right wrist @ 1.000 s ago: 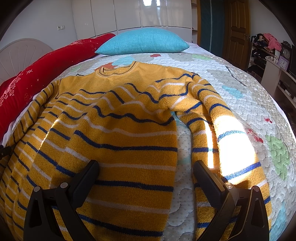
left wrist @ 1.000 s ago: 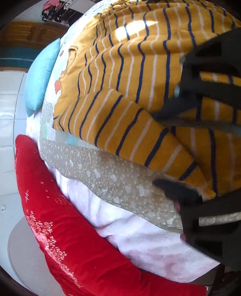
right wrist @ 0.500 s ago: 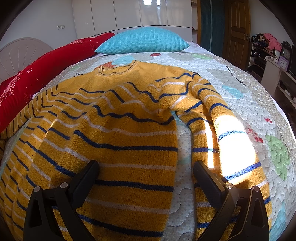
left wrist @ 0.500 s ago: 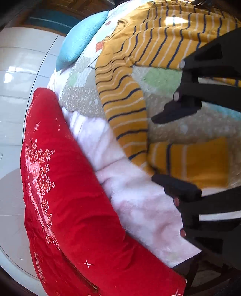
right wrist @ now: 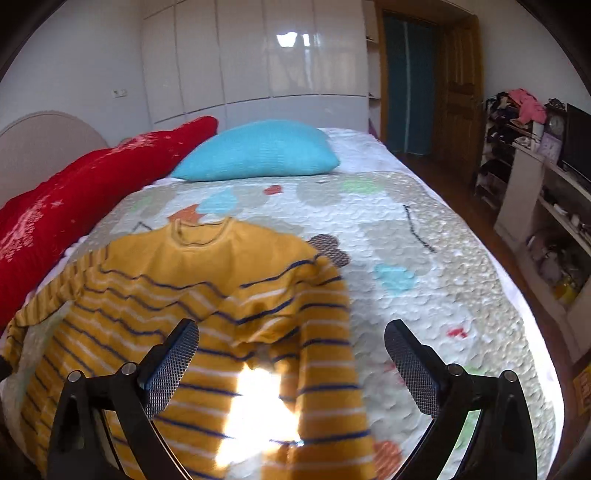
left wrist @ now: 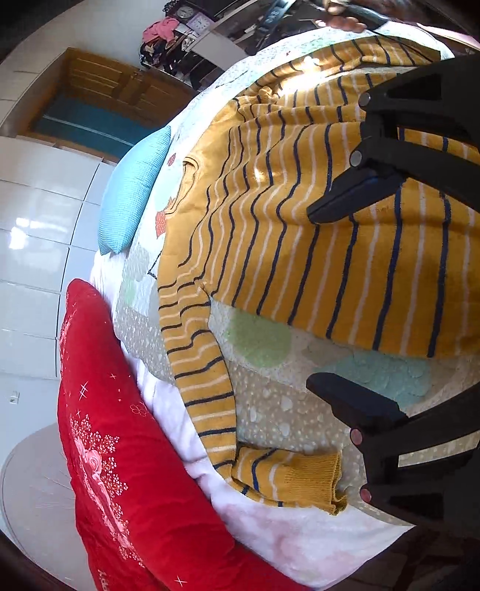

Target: Fold small clothes

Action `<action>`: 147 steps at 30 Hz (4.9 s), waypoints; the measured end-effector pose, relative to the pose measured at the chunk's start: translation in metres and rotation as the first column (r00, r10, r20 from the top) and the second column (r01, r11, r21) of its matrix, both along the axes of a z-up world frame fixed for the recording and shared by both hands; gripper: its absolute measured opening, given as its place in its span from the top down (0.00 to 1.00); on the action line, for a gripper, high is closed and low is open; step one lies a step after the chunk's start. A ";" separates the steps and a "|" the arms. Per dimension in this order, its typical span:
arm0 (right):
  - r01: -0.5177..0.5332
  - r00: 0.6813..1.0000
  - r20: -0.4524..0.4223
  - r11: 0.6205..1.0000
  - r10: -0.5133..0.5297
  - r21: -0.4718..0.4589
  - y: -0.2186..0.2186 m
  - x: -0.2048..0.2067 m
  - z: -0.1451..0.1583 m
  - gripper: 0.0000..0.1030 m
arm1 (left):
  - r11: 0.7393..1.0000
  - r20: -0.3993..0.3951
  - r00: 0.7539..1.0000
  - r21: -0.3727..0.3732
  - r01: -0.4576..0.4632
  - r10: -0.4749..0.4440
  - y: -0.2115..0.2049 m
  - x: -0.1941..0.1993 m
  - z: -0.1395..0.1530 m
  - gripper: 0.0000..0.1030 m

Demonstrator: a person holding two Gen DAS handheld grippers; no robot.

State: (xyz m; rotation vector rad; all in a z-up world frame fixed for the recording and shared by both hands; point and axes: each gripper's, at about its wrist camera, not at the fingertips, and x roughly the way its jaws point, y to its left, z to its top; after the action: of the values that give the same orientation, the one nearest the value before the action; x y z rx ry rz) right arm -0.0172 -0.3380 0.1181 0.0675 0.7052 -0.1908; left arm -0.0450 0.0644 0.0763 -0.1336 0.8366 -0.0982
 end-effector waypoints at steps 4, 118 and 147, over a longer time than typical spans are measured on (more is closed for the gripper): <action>0.091 0.984 -0.161 0.990 -0.073 0.106 -0.063 0.075 -0.040 0.13 | 1.000 -0.067 0.998 -0.024 -0.006 0.004 0.002 0.000 -0.015 0.20; -0.140 0.939 -0.192 0.827 0.285 0.544 0.064 0.039 -0.043 0.28 | 0.909 -0.164 0.904 -0.072 -0.410 0.395 0.197 0.061 -0.052 0.87; -0.143 0.963 -0.125 0.846 0.239 0.513 0.032 -0.031 -0.052 0.23 | 0.961 0.095 0.956 0.028 0.276 -0.277 -0.022 -0.013 0.013 0.29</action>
State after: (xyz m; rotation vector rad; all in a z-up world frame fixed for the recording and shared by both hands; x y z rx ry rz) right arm -0.0483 -0.3056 0.0657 0.4824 0.9303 0.1895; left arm -0.0578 0.0424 0.0894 0.0028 0.7539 -0.3597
